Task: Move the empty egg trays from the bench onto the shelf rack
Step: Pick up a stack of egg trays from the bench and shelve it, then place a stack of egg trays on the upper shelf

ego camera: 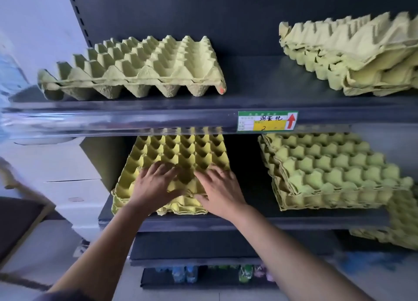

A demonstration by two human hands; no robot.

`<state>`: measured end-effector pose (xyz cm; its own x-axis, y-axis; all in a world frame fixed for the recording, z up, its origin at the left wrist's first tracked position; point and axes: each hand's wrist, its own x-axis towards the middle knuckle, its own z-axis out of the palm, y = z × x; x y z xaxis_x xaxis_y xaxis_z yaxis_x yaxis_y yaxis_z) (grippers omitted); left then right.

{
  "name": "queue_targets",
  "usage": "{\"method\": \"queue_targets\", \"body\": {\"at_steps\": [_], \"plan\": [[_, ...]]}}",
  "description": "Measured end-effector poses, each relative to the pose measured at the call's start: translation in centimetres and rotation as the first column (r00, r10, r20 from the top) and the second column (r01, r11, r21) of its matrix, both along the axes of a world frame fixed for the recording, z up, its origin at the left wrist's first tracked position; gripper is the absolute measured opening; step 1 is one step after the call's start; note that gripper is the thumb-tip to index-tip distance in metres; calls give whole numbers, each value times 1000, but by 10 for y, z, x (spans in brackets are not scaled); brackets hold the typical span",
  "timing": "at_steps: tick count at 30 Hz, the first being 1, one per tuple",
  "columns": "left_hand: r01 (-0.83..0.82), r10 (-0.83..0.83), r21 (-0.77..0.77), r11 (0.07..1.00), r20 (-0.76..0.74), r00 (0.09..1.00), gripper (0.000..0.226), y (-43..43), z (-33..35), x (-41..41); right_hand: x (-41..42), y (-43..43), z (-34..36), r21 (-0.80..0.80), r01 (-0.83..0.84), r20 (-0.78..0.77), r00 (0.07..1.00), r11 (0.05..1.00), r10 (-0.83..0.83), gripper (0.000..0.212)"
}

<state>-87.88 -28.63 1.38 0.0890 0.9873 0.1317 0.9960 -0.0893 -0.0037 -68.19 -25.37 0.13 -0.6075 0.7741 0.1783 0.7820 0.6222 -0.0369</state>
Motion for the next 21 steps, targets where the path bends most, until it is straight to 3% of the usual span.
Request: {"method": "queue_targets", "body": {"at_steps": [6, 10, 13, 16, 21], "plan": [[144, -156, 197, 970, 47, 987, 29, -3, 30, 41, 22, -5, 22, 184, 15, -258, 966, 983, 34, 35], [228, -248, 241, 944, 57, 967, 17, -5, 49, 96, 75, -9, 35, 232, 80, -373, 928, 969, 13, 36], [312, -345, 287, 906, 73, 936, 16, -7, 61, 161, 144, -19, 40, 262, 156, -430, 902, 953, -30, 34], [384, -435, 309, 870, 112, 893, 32, -13, 72, 243, 229, -37, 47, 328, 244, -440, 894, 913, -81, 29], [467, -546, 318, 825, 235, 804, 31, -24, 81, 395, 378, -66, 60, 298, 381, -434, 871, 875, -232, 33]]}}
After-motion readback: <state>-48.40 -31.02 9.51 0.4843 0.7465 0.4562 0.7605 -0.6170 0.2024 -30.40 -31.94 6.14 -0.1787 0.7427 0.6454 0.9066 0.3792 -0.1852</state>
